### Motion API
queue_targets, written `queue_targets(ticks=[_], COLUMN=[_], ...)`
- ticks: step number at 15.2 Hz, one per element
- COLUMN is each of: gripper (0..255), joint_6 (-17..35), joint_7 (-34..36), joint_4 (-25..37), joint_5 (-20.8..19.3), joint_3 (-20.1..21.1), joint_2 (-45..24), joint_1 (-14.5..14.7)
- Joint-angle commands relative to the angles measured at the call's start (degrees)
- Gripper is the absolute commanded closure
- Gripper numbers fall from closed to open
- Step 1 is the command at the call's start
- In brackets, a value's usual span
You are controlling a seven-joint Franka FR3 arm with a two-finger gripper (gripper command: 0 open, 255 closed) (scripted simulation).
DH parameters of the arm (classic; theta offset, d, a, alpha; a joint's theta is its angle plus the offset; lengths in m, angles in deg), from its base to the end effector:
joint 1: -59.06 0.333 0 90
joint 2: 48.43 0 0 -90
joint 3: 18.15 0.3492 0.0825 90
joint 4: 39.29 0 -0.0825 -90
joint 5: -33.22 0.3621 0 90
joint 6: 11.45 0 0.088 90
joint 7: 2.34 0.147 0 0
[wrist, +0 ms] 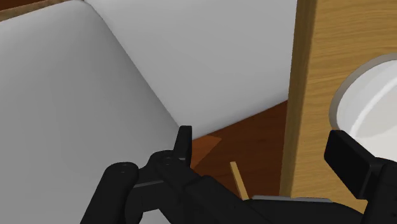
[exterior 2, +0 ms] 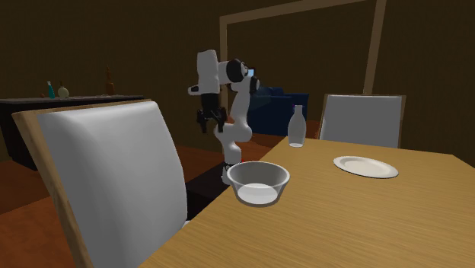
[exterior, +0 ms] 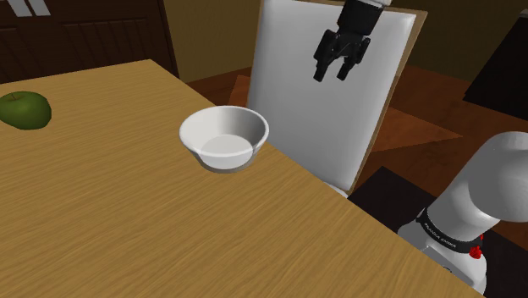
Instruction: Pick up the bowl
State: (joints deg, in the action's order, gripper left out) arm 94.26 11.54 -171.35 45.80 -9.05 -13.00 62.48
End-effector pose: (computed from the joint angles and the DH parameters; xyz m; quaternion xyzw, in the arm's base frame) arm 0.3307 0.1120 0.5716 -0.9942 0.0443 -0.0616 0.0768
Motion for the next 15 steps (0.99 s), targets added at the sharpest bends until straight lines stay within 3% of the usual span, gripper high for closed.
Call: queue_targets(ticks=[1,13,15], gripper=[0,0,0], joint_6=[2.43,14.88,15.79], joint_7=[1.36,8.02,7.96], joint_4=[0.56,9.22,8.81], joint_5=[1.59,7.35,7.48], joint_3=[1.50,9.35,9.51], joint_2=[-2.90,-22.69,-23.19], joint_1=[0.78,4.63,4.74])
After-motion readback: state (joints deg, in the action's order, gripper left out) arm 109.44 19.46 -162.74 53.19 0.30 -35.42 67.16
